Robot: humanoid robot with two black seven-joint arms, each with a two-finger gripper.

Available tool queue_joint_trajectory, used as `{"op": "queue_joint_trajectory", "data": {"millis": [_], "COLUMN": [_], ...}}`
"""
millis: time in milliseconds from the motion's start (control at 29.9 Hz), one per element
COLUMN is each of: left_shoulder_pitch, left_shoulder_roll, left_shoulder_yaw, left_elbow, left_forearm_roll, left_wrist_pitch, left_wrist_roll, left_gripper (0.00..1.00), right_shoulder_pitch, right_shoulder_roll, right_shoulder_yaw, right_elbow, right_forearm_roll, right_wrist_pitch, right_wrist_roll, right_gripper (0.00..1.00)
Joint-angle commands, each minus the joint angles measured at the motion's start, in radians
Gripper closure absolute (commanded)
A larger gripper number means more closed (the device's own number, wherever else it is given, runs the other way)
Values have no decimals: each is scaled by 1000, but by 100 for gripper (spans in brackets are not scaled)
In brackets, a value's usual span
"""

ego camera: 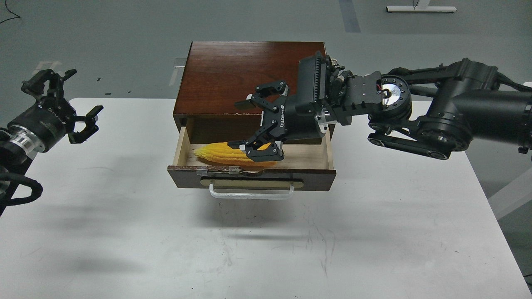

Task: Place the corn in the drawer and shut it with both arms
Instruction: 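Open the right gripper to drop the corn into the drawer, then withdraw the right gripper up and away from the drawer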

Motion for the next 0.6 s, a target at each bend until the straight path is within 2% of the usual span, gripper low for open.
{"op": "queue_joint_trajectory", "data": {"millis": [0, 134, 234, 334, 368, 434, 501, 568], "left_shoulder_pitch": [0, 0, 0, 0, 0, 0, 0, 0], "left_shoulder_roll": [-2, 0, 0, 0, 2, 2, 0, 0], "left_shoulder_yaw": [2, 2, -3, -6, -7, -7, -7, -7], "left_elbow": [0, 0, 0, 2, 3, 3, 3, 2], "left_forearm_roll": [0, 0, -1, -5, -6, -6, -6, -6], "left_wrist_pitch": [0, 0, -1, -6, -10, -12, -13, -10], "left_wrist_roll": [1, 4, 1, -2, -2, -2, -2, -7], "left_gripper": [2, 2, 2, 2, 2, 2, 2, 2], "right_shoulder_pitch": [-6, 2, 4, 13, 13, 5, -27, -97], "right_shoulder_roll": [-6, -9, -21, -61, -88, -134, -229, -289], "right_shoulder_yaw": [1, 58, 176, 295, 352, 419, 463, 482], "right_elbow": [3, 0, 0, -9, -23, -55, -115, -159], "right_forearm_roll": [5, 41, 188, 562, 783, 1019, 1437, 1663], "right_wrist_pitch": [-3, -5, 9, 121, 214, 317, 473, 534], "right_wrist_roll": [0, -1, -9, -38, -61, -90, -180, -236], "right_gripper": [0, 0, 0, 0, 0, 0, 0, 0]}}
